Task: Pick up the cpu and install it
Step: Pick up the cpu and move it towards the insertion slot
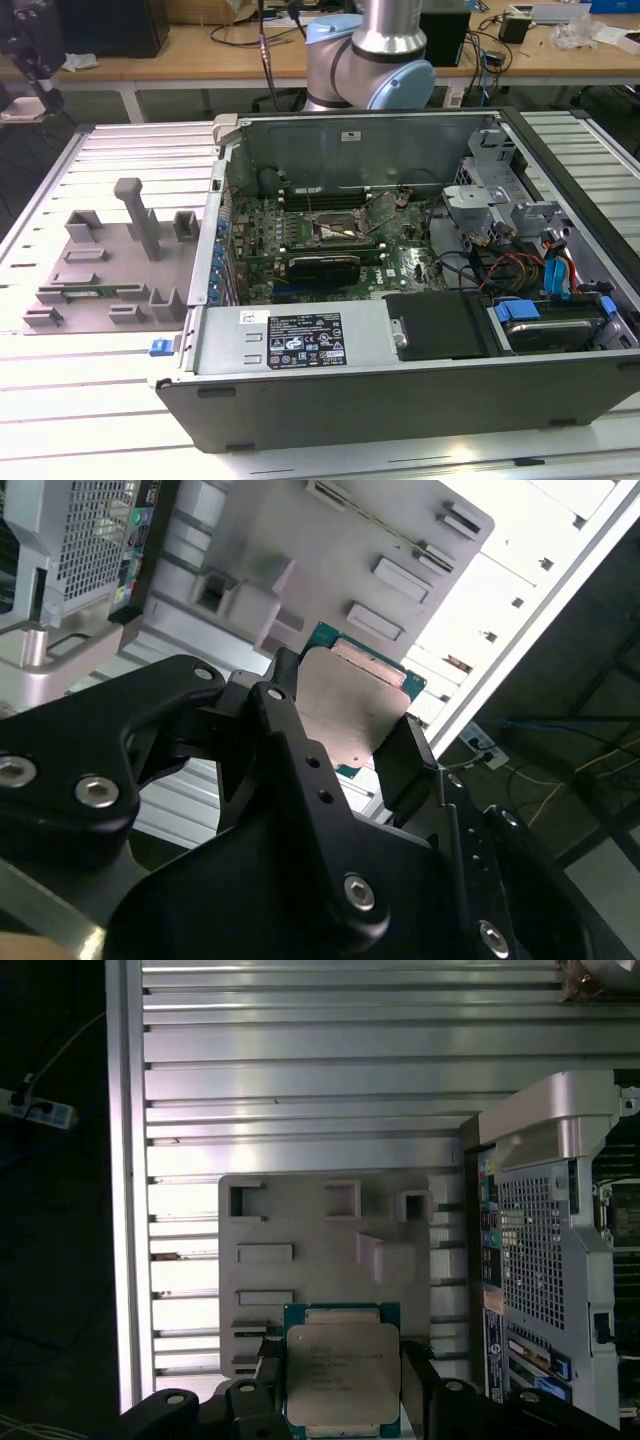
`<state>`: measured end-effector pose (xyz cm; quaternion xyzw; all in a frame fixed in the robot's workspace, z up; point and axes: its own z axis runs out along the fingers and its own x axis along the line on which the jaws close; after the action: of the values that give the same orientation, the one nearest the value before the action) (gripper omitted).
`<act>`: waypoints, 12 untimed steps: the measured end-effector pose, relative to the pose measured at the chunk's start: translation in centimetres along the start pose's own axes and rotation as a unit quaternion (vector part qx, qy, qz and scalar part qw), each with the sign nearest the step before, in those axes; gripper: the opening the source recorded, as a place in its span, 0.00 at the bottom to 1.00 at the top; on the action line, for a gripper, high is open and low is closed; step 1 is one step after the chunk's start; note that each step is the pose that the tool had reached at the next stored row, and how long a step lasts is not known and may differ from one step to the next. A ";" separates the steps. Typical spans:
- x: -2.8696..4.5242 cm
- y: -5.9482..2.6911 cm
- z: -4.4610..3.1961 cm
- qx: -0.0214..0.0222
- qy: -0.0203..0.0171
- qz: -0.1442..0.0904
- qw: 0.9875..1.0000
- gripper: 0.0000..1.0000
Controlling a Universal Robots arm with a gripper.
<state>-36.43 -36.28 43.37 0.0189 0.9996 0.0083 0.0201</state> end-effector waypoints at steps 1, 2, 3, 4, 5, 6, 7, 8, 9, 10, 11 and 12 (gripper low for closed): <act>-0.34 0.00 0.02 0.000 0.000 0.000 1.000 0.55; -0.64 0.00 0.03 0.000 0.000 0.000 1.000 0.55; -1.03 0.01 0.05 0.000 0.000 0.000 1.000 0.55; -1.36 0.00 0.06 0.000 0.000 0.000 1.000 0.55; -1.85 0.00 0.07 0.000 0.000 0.000 1.000 0.55; -3.27 -0.01 0.14 0.000 0.000 0.000 1.000 0.55; -3.69 -0.02 0.14 0.000 0.000 0.000 1.000 0.55; -3.97 -0.03 0.16 0.000 0.000 0.000 1.000 0.55; -4.25 -0.03 0.17 0.000 0.000 0.000 1.000 0.55; -4.55 -0.03 0.18 0.000 0.000 0.000 1.000 0.55; -5.00 -0.04 0.21 0.000 0.000 0.000 1.000 0.55; -5.34 -0.05 0.22 0.000 0.000 0.000 1.000 0.55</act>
<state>-31.09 -36.53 43.36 0.0190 0.9996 0.0084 0.0202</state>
